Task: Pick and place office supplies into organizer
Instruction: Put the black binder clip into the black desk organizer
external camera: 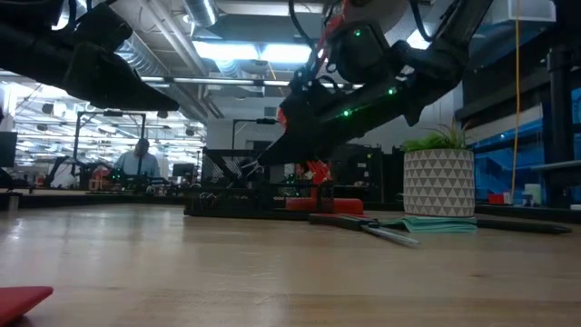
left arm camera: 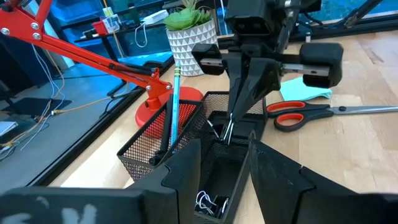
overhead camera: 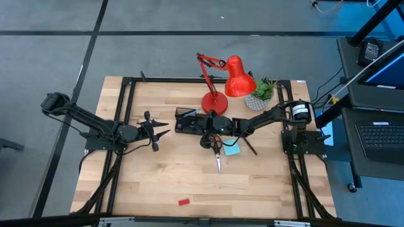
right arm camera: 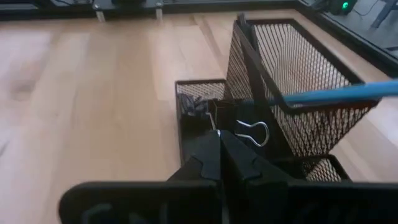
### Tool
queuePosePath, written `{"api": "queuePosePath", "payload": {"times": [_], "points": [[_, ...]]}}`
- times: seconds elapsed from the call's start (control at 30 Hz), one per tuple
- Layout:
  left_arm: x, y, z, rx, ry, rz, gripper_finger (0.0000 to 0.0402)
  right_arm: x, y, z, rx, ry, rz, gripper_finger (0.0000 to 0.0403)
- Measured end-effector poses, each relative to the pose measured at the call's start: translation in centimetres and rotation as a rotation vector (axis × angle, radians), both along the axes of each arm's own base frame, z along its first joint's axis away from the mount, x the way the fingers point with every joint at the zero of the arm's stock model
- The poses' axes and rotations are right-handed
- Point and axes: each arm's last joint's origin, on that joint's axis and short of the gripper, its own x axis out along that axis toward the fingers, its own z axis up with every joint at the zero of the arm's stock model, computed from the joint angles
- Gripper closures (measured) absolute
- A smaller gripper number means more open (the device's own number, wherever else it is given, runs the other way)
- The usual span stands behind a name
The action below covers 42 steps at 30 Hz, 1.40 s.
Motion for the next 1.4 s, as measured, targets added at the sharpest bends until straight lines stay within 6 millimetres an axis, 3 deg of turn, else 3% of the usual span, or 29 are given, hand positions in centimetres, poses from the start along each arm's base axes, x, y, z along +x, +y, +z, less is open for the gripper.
{"api": "queuePosePath", "payload": {"times": [0.67, 1.13, 1.4], "points": [[0.0, 0.0, 0.0, 0.0, 0.0, 0.0, 0.0273, 0.1, -0.3, -1.5, -0.002, 0.038, -0.008, 0.0403], [0.0, 0.0, 0.0, 0.0, 0.001, 0.0, 0.0274, 0.1, -0.3, -1.5, -0.002, 0.038, -0.009, 0.0402], [0.0, 0.0, 0.0, 0.0, 0.001, -0.001, 0.0274, 0.1, -0.4, -1.5, -0.003, 0.037, -0.009, 0.0377]]}}
